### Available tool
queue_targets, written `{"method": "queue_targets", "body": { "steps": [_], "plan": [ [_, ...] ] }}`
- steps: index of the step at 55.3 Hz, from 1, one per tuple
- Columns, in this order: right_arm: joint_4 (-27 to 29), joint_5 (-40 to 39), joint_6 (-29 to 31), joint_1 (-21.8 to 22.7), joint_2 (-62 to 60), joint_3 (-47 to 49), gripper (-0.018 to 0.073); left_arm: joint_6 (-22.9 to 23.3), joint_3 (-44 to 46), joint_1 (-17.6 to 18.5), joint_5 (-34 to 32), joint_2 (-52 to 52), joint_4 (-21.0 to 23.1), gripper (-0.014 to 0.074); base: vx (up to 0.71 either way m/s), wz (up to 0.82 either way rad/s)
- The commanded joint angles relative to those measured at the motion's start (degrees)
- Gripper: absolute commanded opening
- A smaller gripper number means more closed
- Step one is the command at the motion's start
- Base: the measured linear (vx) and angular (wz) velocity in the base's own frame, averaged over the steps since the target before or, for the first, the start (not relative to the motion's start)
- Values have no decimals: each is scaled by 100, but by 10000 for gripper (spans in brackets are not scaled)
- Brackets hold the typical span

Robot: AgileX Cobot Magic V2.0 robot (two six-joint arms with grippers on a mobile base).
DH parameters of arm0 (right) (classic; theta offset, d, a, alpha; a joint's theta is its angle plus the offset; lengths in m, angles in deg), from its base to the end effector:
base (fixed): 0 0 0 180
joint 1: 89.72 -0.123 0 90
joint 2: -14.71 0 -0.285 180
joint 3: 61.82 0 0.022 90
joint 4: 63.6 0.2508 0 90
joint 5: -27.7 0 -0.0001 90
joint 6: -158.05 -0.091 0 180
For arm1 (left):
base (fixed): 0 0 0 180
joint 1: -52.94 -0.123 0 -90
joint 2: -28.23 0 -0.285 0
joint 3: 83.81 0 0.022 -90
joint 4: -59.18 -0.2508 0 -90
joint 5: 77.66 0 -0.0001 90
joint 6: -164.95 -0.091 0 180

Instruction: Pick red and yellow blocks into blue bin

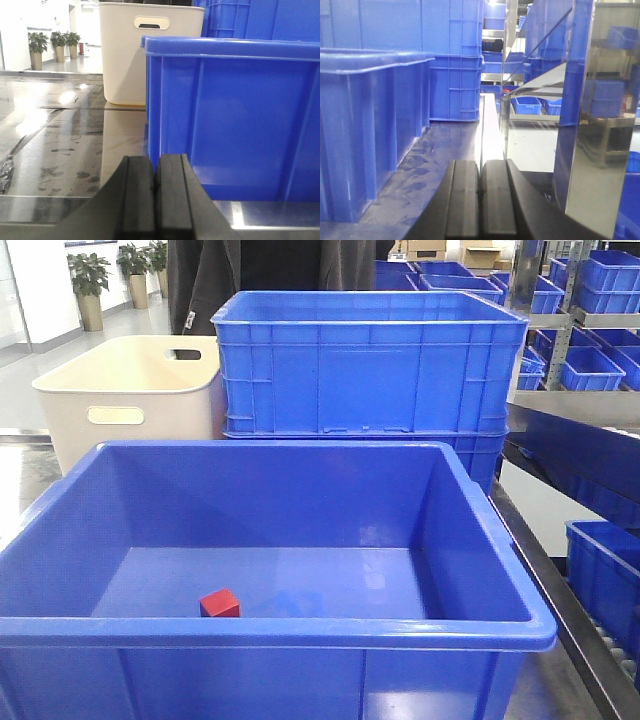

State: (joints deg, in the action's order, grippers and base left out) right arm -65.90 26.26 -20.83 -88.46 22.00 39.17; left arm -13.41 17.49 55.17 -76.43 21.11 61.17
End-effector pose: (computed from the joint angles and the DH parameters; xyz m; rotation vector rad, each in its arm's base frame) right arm 0.0568 -0.0012 0.2054 -0.0287 1.4812 -0.0654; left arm 0.0566 -0.0023 0.2031 -0.0180 1.5197 -0.0824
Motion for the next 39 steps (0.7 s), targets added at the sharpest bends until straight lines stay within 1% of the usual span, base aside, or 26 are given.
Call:
{"method": "queue_targets", "body": {
  "steps": [1,39],
  "plan": [
    [-98,-432,8,-7,-86,-40,-11,48,91,-12,-503,96,32,0,0,0],
    [-153,-444,9,-7,-69,-40,-11,48,91,-12,-503,96,32,1,0,0]
  ]
}}
